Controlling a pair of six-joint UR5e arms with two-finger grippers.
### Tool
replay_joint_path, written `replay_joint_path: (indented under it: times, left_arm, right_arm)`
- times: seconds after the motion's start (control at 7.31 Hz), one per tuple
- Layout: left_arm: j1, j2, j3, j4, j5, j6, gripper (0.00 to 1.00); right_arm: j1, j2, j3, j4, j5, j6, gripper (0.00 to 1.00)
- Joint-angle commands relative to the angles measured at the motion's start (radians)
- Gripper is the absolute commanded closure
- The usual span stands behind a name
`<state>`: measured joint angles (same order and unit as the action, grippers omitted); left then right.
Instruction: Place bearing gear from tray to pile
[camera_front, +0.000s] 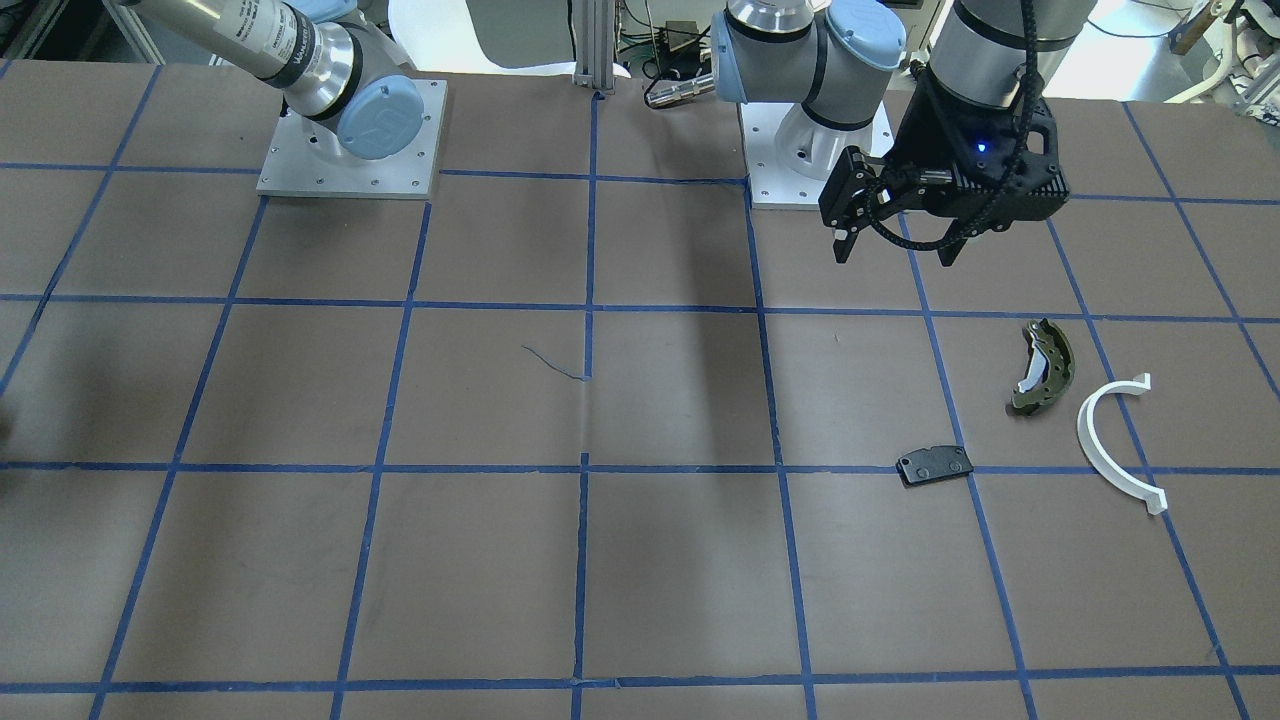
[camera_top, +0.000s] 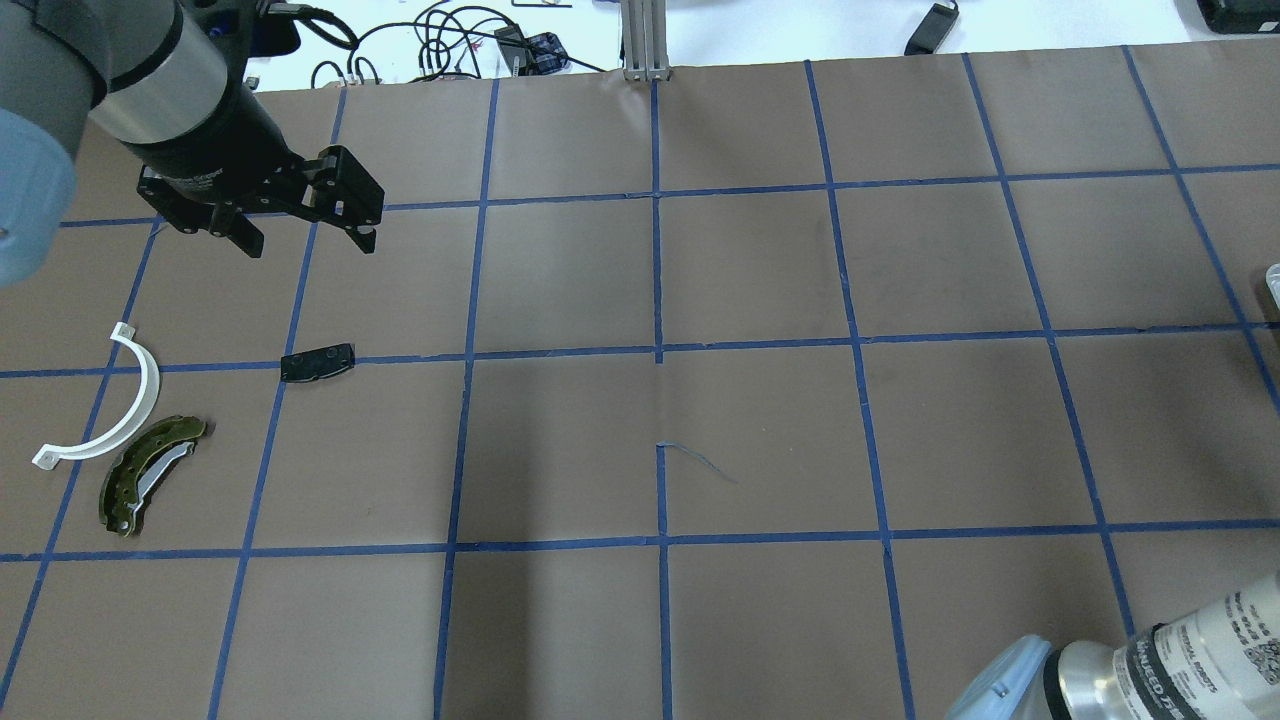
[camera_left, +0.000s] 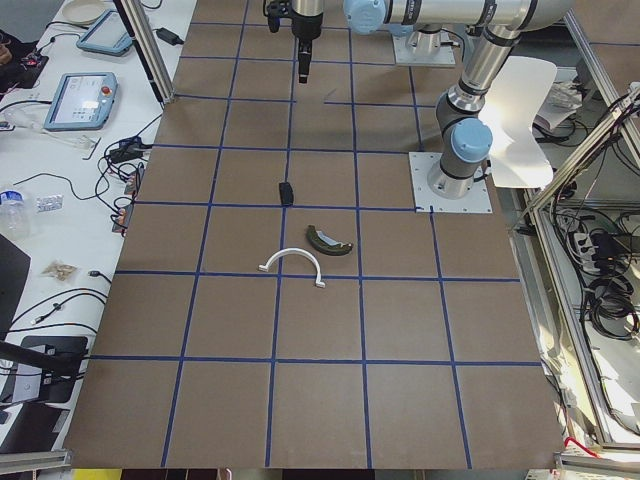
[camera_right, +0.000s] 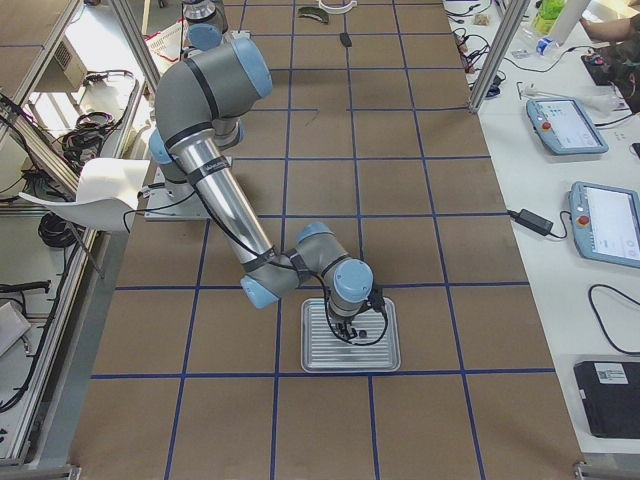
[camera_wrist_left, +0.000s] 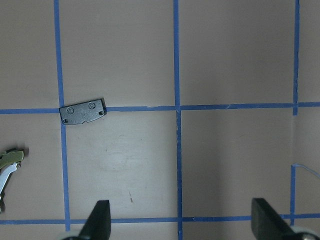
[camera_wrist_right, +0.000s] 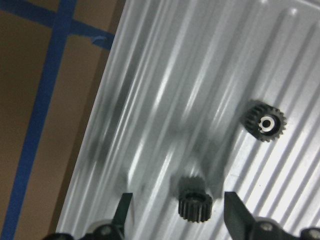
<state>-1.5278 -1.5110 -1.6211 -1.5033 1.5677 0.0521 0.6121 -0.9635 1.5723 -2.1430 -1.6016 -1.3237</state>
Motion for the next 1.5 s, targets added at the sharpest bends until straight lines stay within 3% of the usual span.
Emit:
replay_joint_path:
  times: [0.0, 0.14, 0.41, 0.55, 0.96, 1.09, 1.37]
  left_arm:
    - [0.000, 0.000, 0.000, 0.000, 0.000, 0.000, 0.00]
    - [0.001, 0.000, 0.000, 0.000, 0.000, 0.000, 0.00]
    - [0.002, 0.000, 0.000, 0.000, 0.000, 0.000, 0.00]
    - [0.002, 0.000, 0.000, 0.000, 0.000, 0.000, 0.00]
    - [0.002, 0.000, 0.000, 0.000, 0.000, 0.000, 0.00]
    - [0.003, 0.000, 0.000, 0.000, 0.000, 0.000, 0.00]
    - [0.003, 0.002, 0.000, 0.000, 0.000, 0.000, 0.00]
  right_arm:
    - [0.000, 0.008, -0.001, 0.000, 0.000, 0.001, 0.45]
    - [0.000, 0.009, -0.002, 0.000, 0.000, 0.001, 0.51]
    - [0.000, 0.008, -0.006, 0.000, 0.000, 0.004, 0.88]
    - [0.000, 0.006, -0.008, 0.000, 0.000, 0.006, 1.00]
    - [0.000, -0.018, -0.006, 0.017, -0.009, 0.008, 1.00]
    - [0.009, -0.073, 0.005, 0.041, -0.006, 0.070, 1.00]
    - [0.041, -0.162, 0.005, 0.263, 0.028, 0.277, 1.00]
